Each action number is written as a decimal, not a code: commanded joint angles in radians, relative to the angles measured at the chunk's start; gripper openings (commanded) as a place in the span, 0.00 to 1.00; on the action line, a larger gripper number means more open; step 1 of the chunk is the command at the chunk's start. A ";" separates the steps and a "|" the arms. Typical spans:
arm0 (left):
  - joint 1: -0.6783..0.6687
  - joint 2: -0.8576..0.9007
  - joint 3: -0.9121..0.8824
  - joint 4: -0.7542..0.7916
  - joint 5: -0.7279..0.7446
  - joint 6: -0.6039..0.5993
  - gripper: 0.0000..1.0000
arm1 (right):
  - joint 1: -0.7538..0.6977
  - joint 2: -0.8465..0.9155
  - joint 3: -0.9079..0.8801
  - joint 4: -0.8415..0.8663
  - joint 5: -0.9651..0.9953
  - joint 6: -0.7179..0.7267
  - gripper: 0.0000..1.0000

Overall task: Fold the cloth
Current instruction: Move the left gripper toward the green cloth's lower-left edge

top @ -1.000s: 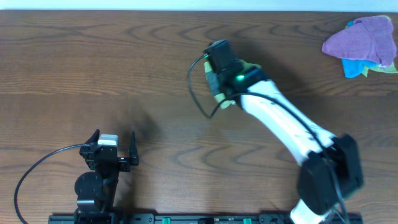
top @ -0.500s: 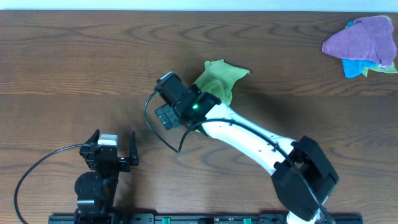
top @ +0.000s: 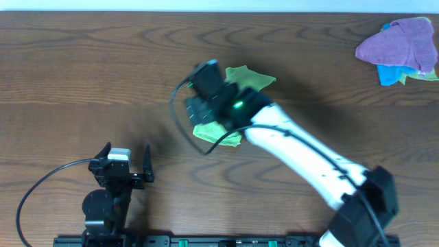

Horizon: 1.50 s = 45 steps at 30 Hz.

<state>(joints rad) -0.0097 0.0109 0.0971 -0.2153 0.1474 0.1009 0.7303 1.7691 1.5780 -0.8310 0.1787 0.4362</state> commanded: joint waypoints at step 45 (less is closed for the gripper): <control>-0.090 1.241 0.660 -0.011 0.554 -0.639 0.95 | -0.595 0.351 -0.048 0.301 -0.552 0.298 0.91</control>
<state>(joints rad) -0.0708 1.2503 0.7361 -0.2272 0.7265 -0.4953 0.1452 2.0998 1.5394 -0.5365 -0.3672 0.7010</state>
